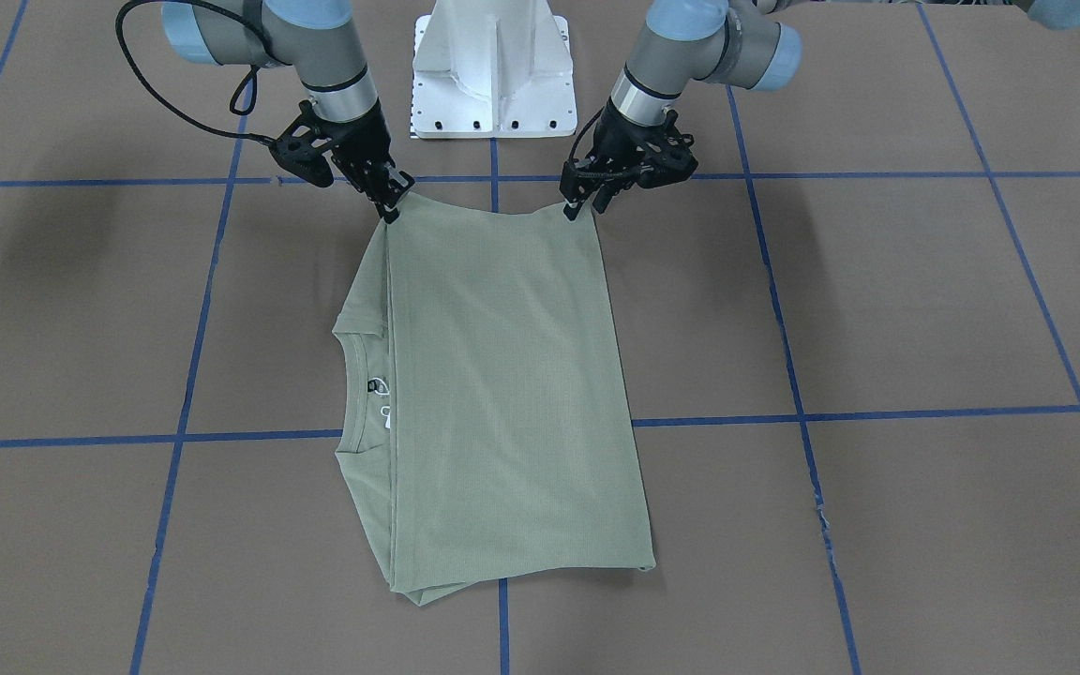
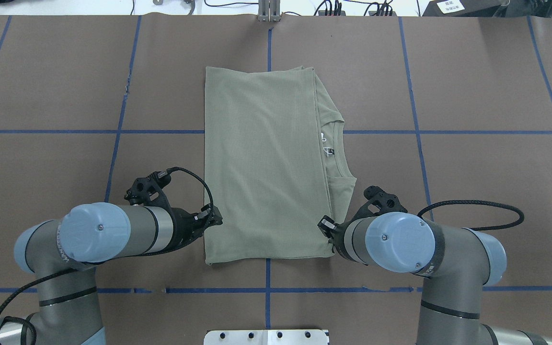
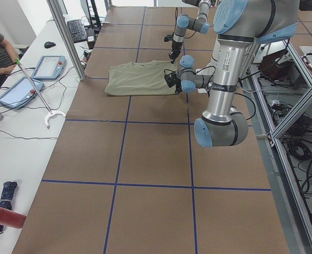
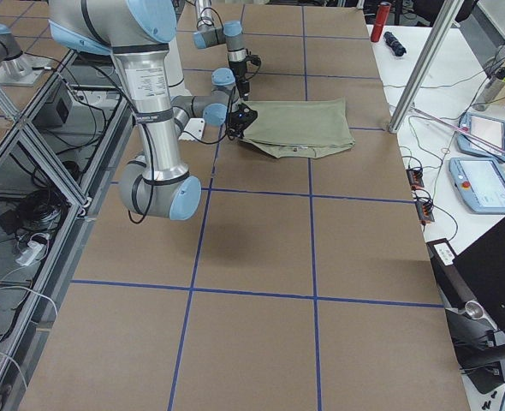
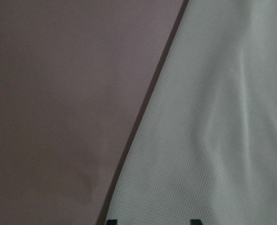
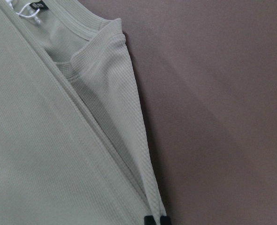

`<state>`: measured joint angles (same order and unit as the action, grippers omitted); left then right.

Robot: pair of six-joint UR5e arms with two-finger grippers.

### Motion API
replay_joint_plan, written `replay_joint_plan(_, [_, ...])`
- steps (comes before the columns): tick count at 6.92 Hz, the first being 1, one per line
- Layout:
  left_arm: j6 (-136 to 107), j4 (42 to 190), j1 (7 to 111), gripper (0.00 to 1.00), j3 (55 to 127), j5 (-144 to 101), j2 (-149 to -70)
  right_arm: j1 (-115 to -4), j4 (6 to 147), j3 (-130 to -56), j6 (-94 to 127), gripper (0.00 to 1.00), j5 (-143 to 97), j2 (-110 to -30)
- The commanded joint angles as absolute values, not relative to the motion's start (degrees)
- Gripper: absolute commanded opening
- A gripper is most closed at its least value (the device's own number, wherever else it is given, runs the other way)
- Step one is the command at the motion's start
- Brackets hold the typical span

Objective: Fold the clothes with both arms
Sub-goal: 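Move the left gripper beside the right and grasp the near shirt edge with both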

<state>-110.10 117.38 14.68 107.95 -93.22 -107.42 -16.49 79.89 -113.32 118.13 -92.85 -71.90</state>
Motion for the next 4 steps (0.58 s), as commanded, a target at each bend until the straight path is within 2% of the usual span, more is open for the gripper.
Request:
replay_joint_plan(1, [-110.7, 117.1, 13.3, 0.57, 107.8, -93.2, -106.7, -16.5, 79.9, -113.8, 118.1, 0.00, -92.8, -71.9])
replay_joint_plan(2, [-113.4, 117.1, 13.2, 0.36, 107.9, -93.1, -106.7, -16.5, 79.9, -113.9, 118.1, 0.00, -92.8, -71.9])
replay_joint_plan(3, [-114.6, 117.1, 13.2, 0.00, 108.1, -93.1, -106.6, -16.5, 80.0, -114.1, 118.1, 0.00, -92.8, -72.1])
replay_joint_plan(4, [-114.6, 117.1, 13.3, 0.00, 108.2, -93.1, -106.6, -16.5, 80.0, -114.1, 118.1, 0.00, -92.8, -72.2])
